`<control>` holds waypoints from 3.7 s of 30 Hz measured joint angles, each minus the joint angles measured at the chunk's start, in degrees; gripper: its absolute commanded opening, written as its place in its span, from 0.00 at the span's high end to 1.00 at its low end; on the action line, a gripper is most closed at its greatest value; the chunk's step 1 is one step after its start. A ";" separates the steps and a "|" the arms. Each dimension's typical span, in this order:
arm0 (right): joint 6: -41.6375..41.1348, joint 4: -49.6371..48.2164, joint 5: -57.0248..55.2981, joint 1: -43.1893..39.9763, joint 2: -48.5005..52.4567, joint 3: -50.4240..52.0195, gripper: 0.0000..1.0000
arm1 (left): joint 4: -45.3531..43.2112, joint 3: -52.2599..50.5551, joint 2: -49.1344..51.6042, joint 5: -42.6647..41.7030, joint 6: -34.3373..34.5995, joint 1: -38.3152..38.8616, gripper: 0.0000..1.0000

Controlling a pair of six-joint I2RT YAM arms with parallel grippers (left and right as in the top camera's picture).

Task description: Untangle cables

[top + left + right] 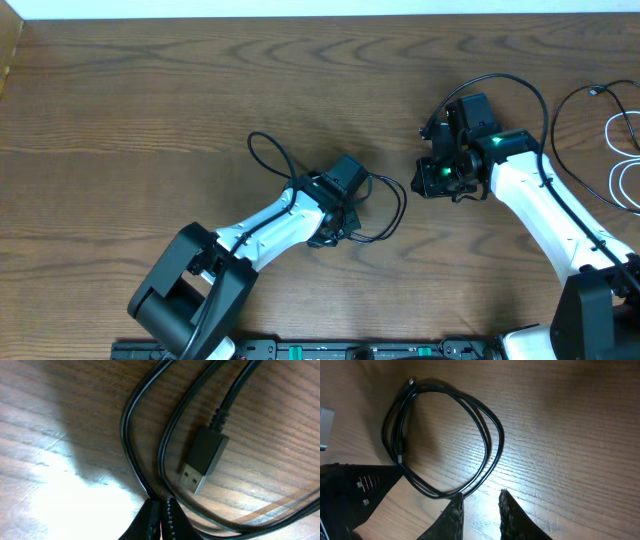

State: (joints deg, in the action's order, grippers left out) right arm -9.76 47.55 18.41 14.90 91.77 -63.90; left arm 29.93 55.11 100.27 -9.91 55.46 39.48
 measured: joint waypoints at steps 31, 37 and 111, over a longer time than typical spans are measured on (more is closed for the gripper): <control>-1.62 -2.43 1.86 3.74 2.54 3.19 0.70 | 15.65 -0.02 -19.04 13.38 -13.53 -6.38 0.59; -6.43 -5.88 4.07 5.25 4.98 6.67 0.69 | 16.37 -0.02 -19.04 14.62 -13.77 -9.84 0.59; -14.40 -24.98 8.59 11.39 8.15 15.26 0.80 | -6.84 -0.46 0.79 -0.52 -16.09 -7.54 0.88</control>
State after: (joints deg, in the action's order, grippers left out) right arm -24.16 22.57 27.00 26.28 99.92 -48.64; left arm 23.09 54.65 101.06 -10.44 39.38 31.94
